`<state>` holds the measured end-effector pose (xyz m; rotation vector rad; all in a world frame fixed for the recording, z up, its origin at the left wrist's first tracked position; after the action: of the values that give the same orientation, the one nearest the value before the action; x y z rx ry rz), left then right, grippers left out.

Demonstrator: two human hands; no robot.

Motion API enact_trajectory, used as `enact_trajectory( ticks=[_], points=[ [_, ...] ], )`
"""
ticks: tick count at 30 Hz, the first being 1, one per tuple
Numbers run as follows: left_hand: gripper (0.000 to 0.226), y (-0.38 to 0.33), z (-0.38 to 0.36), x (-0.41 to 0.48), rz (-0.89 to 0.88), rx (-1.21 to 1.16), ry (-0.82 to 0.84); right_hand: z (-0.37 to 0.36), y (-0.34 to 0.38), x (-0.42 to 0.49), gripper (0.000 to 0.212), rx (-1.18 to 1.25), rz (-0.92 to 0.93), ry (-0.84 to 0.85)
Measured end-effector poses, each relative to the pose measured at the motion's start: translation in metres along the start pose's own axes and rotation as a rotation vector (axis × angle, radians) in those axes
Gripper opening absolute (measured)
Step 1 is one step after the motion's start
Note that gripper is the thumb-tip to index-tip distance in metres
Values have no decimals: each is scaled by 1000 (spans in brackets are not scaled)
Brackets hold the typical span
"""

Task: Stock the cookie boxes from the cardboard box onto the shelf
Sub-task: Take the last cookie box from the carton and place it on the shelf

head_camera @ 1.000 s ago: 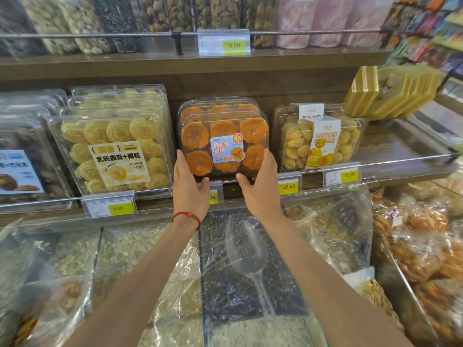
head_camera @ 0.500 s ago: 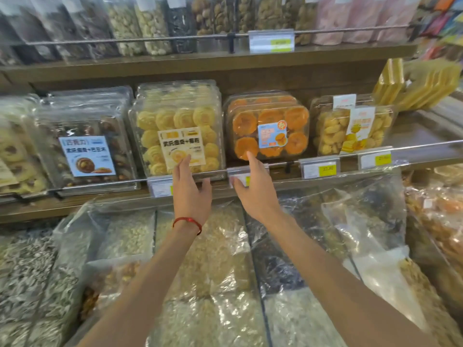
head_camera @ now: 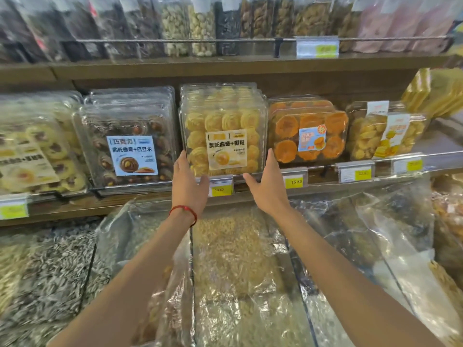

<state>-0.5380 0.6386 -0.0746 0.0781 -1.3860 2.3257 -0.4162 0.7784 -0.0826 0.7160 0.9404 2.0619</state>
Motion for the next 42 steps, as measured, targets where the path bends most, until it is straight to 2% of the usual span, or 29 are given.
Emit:
enact_trajectory(
  ticks=[9,17,31,42],
  points=[
    [77,11,-15,22,49,27,9,-13,-3,30,97,80,-13,28],
    [75,19,-27,39,94,-14,16,-16,-6,53,120,180,-35,19],
    [72,31,-33,48,45,33,45,-21,-11,66,111,124,35,-34],
    [72,31,-41,54,78,8,-24,-33,-10,74,103,107,43,-56]
  ],
)
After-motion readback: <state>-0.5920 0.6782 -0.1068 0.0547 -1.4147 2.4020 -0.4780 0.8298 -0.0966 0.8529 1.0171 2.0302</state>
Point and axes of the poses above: each hand's wrist, its own x-axis towards the middle knuckle, its own z-axis out of the back of the hand, y = z × x, the point moved 1 cm from there along x, towards the middle knuckle, and after that the axes turned 8 degrees about -y, right-handed, at the moved point
